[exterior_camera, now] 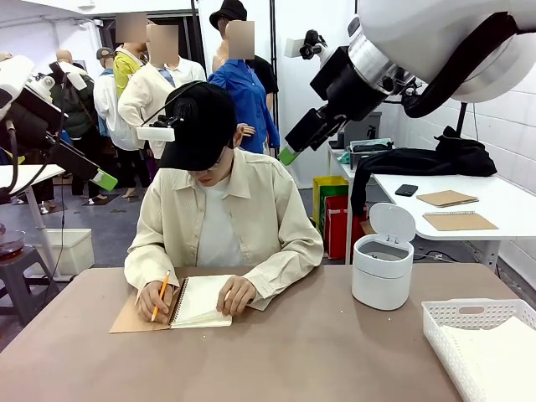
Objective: Sort the paper based on its condition.
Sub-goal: If a person hands you a paper, place it in the Organizing basket , and if it's crumpled, put it in the Trash can.
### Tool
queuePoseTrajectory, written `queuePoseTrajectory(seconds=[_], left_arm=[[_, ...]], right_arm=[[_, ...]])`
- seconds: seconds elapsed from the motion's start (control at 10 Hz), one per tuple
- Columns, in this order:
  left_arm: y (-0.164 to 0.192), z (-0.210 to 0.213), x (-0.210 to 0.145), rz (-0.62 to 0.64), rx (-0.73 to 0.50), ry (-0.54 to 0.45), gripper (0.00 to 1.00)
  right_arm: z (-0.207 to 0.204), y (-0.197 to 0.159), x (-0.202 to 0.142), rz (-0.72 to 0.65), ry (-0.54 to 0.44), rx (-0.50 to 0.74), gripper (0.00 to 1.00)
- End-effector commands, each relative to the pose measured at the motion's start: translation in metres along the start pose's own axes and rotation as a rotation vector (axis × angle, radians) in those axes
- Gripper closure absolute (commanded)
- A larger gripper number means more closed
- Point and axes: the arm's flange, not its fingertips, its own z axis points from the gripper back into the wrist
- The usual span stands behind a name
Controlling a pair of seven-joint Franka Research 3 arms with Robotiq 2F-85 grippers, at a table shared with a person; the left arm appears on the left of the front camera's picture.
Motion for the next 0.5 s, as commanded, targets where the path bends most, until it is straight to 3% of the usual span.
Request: queuePoseTrajectory(seconds=[0.0,0.4], left_arm=[[-0.0002,0.0003,0.0004,0.004,-0.004,-0.004,0.00],[-0.0002,0.0003,0.0004,0.004,-0.004,-0.004,0.00]], right_arm=[[0.0010,0.0009,0.0010,-0.003,0.008,0.012,0.00],[0.0010,0.0009,0.0010,-0.003,0.008,0.012,0.00]])
